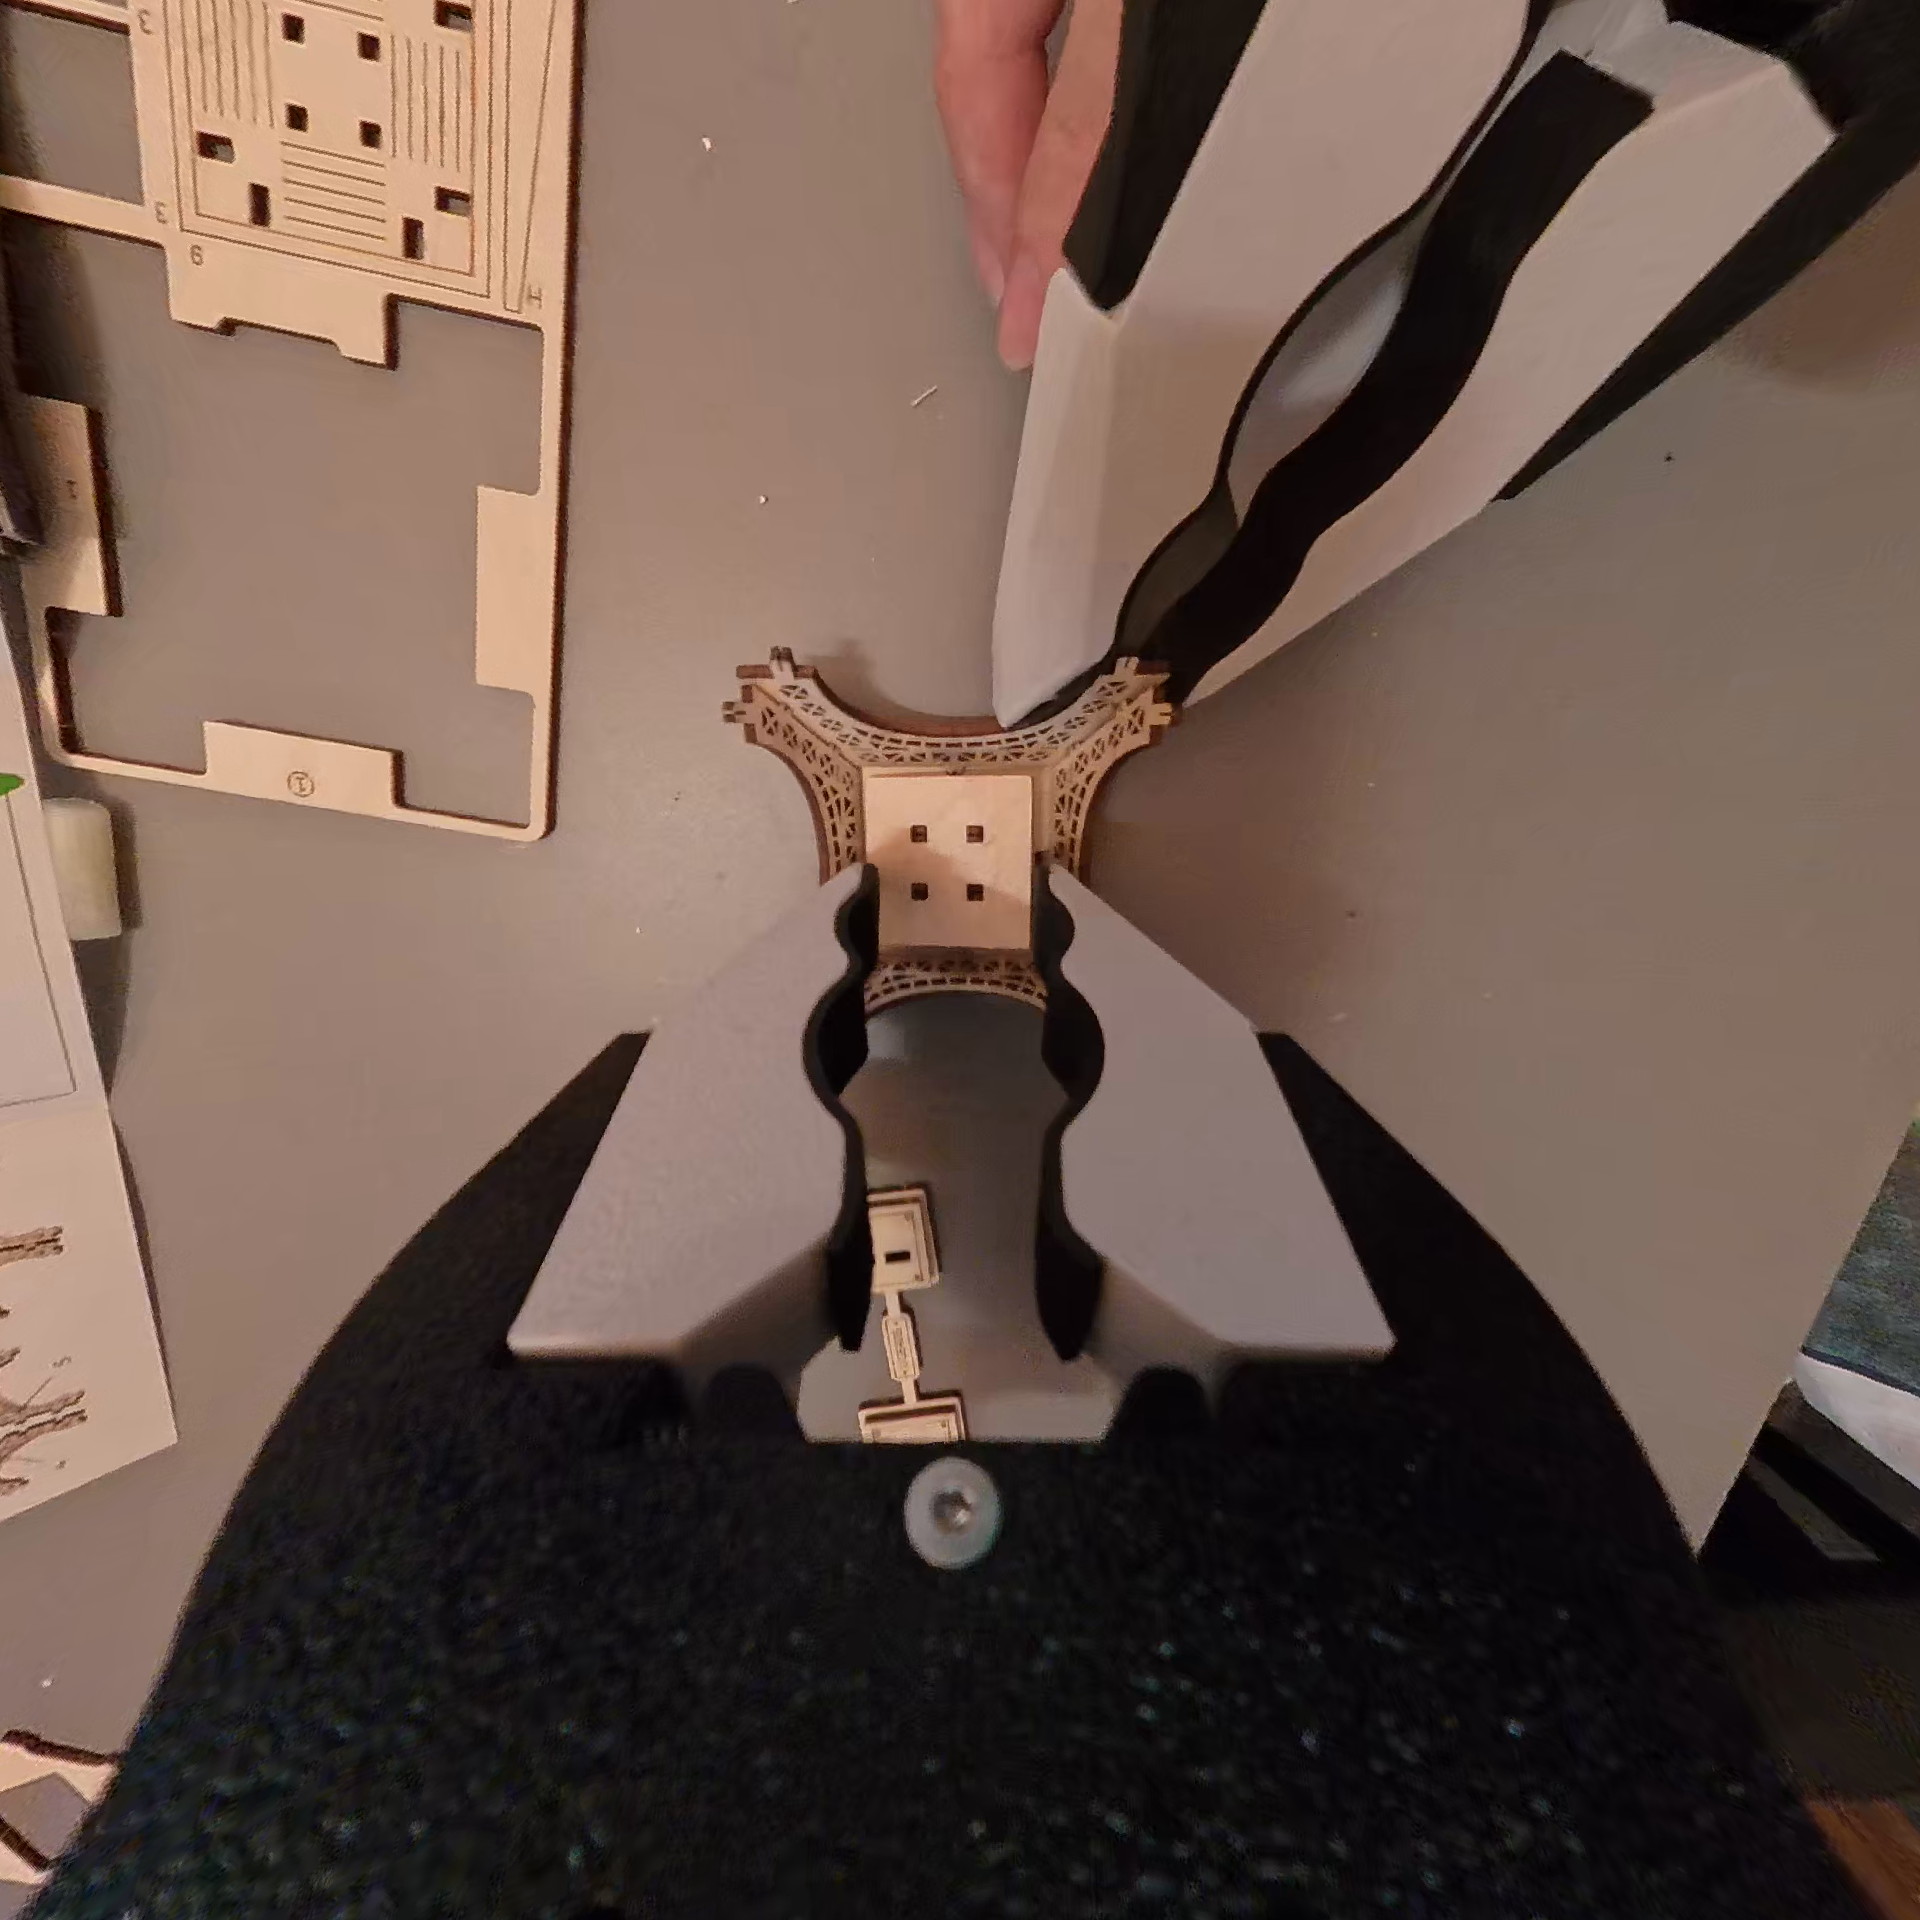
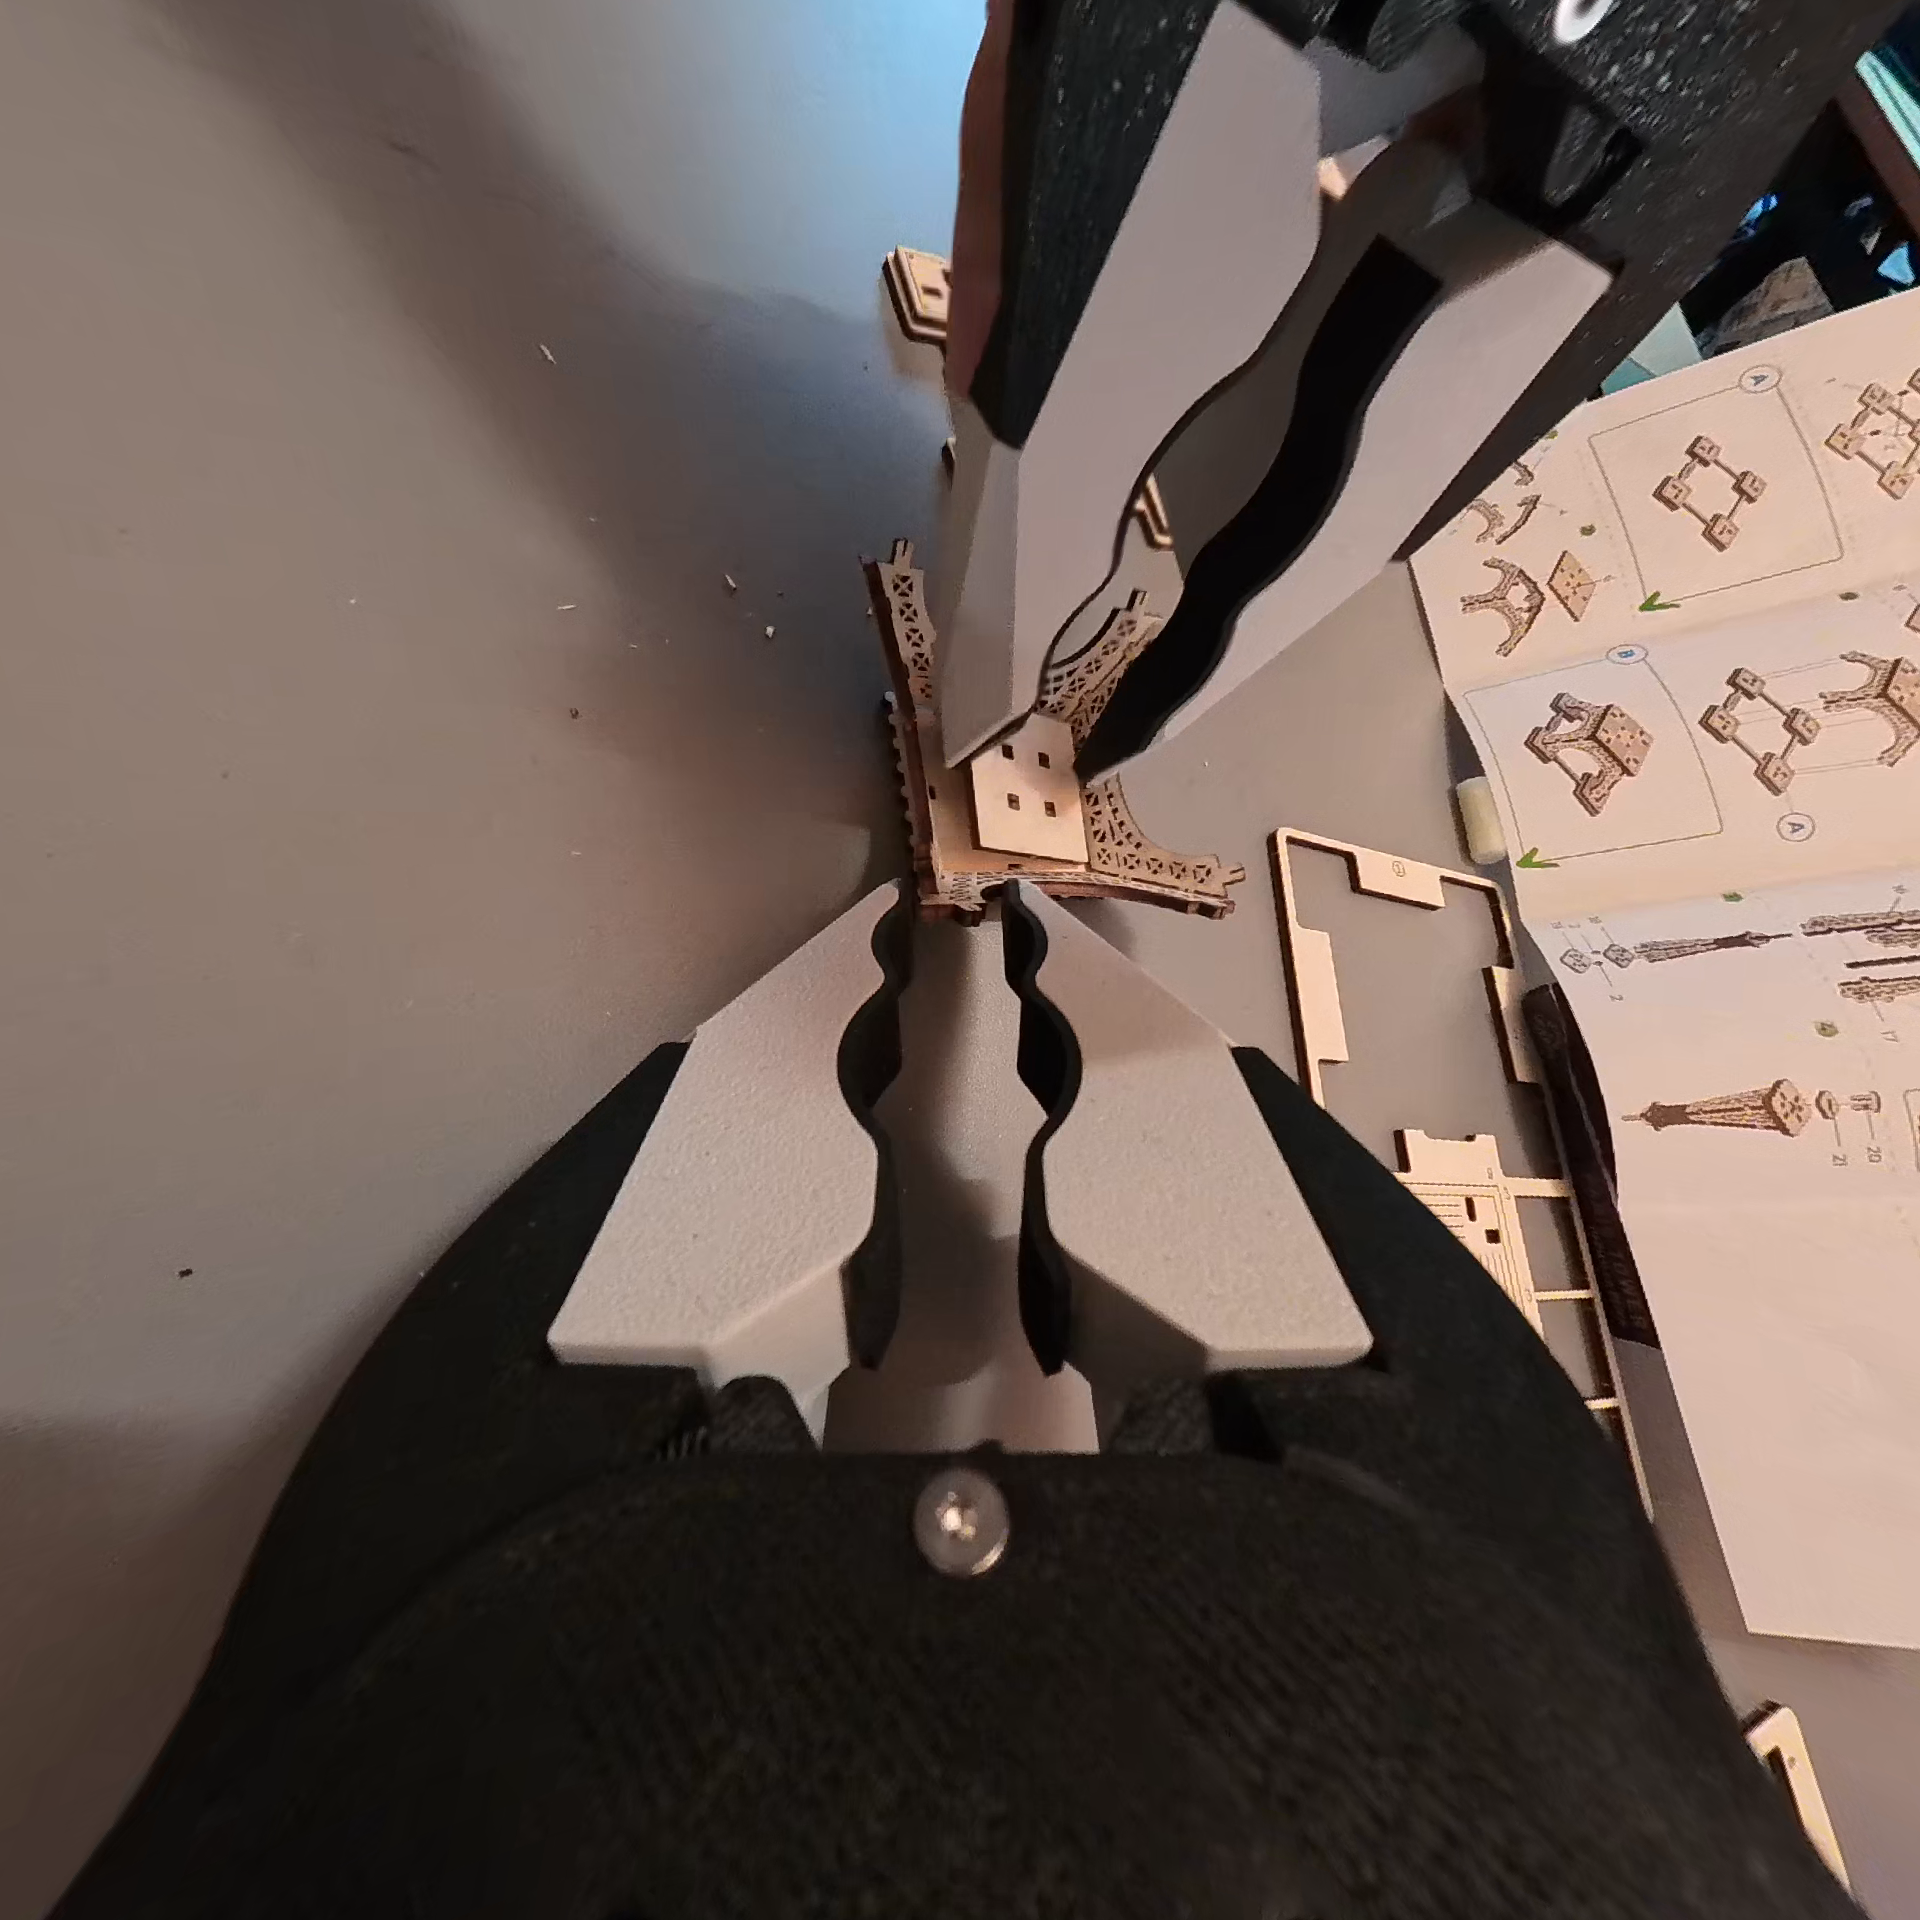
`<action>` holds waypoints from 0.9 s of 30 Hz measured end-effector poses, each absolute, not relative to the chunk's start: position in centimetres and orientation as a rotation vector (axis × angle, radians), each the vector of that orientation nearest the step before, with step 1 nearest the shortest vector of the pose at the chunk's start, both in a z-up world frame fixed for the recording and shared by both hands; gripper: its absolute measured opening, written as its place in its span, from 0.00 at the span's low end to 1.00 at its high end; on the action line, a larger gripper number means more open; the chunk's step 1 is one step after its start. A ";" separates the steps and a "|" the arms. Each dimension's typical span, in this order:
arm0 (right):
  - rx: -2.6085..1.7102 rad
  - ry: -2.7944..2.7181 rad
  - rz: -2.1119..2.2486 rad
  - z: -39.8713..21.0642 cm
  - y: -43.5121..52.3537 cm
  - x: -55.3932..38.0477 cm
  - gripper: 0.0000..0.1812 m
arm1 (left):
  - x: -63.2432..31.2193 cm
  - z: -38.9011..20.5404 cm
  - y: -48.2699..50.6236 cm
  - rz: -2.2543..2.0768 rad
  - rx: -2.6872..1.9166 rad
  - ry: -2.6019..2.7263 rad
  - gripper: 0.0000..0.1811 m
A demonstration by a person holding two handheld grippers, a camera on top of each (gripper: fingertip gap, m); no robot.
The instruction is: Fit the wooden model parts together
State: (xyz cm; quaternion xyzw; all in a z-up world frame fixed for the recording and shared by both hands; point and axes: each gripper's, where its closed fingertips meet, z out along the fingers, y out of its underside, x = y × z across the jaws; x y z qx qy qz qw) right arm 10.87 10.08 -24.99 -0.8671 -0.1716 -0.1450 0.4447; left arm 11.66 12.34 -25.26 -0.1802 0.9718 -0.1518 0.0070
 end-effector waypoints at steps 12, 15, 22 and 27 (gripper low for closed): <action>-2.148 -0.426 -0.361 -25.0 10.1 10.8 0.08 | 11.8 -25.1 12.0 -0.433 -0.534 3.054 0.04; -2.149 -0.426 -0.358 -25.0 10.1 10.8 0.08 | 11.8 -25.0 11.9 -0.430 -0.517 3.059 0.00; -2.149 -0.426 -0.355 -25.0 10.1 10.8 0.08 | 11.9 -25.0 12.0 -0.405 -0.460 3.081 0.00; -2.151 -0.424 -0.353 -25.0 10.1 10.8 0.08 | 11.8 -25.3 12.0 -0.379 -0.422 3.097 0.00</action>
